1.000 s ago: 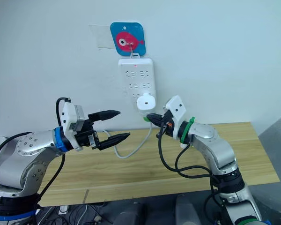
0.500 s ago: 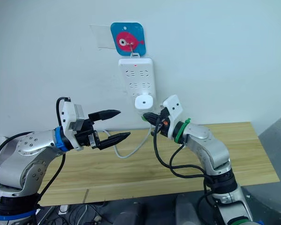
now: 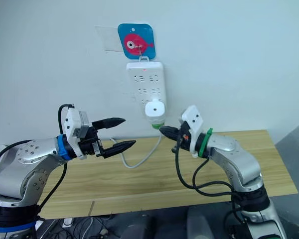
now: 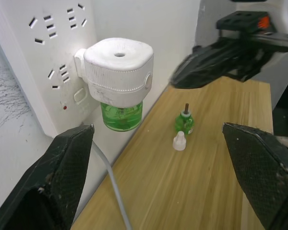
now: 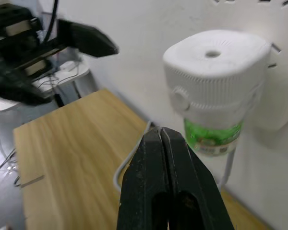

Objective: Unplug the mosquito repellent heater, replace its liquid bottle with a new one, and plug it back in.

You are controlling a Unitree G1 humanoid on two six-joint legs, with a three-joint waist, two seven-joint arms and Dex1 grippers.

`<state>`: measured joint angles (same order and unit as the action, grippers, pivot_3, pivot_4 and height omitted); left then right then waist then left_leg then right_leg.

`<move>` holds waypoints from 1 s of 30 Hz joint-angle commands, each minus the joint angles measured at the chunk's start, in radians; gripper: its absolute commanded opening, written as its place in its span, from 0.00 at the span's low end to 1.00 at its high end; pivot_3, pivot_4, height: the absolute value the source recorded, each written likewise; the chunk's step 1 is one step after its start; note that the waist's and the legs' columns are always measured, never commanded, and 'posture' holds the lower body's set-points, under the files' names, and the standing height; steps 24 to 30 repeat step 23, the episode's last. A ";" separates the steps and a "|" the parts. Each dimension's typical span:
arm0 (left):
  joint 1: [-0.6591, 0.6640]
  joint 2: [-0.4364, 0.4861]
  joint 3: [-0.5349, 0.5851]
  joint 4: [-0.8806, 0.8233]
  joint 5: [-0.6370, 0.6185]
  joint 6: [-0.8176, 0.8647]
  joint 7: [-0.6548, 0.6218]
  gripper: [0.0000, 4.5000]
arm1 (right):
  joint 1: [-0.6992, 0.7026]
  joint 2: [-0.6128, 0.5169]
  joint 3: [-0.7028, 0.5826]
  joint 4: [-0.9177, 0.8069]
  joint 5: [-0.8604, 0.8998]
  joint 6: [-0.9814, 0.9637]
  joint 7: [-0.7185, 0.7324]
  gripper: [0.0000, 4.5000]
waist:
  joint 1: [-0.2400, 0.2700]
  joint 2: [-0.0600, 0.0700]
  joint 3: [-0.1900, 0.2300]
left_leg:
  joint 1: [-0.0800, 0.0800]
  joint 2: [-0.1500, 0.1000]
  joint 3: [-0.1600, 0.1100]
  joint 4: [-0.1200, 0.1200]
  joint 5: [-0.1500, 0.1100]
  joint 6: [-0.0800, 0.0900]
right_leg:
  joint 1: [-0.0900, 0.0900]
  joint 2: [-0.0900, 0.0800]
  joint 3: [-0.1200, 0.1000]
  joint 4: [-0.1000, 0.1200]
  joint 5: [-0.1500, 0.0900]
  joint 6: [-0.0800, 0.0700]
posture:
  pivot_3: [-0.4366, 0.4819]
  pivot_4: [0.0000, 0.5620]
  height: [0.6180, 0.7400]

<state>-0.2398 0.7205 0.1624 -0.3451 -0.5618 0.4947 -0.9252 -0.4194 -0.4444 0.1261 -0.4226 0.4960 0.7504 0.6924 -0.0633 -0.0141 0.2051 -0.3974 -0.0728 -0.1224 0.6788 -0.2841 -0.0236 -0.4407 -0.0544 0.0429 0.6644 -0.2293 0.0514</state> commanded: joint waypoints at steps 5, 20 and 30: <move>0.042 0.096 0.099 0.085 0.066 0.012 0.061 1.00 | 0.077 -0.186 -0.250 0.042 0.072 -0.108 0.161 0.61 | 0.005 0.000 0.000 | 0.000 0.000 0.000 0.000 -0.001 0.002 | 0.000 0.000 0.000 0.000 0.000 0.000 | 0.40 0.30 1.00; 0.103 0.183 0.206 0.312 0.119 -0.089 0.000 1.00 | 0.142 -0.402 -0.426 0.376 0.016 -0.316 0.329 0.99 | 0.008 0.000 0.000 | 0.001 0.002 0.004 0.000 -0.001 0.002 | 0.001 0.000 0.001 0.000 0.000 0.000 | 0.40 0.26 1.00; 0.103 0.182 0.209 0.312 0.107 -0.082 -0.011 1.00 | 0.142 -0.393 -0.427 0.396 0.014 -0.323 0.316 0.99 | 0.008 0.000 0.000 | 0.001 0.002 0.005 0.000 -0.001 0.002 | 0.001 0.000 0.002 0.000 0.000 0.000 | 0.40 0.26 1.00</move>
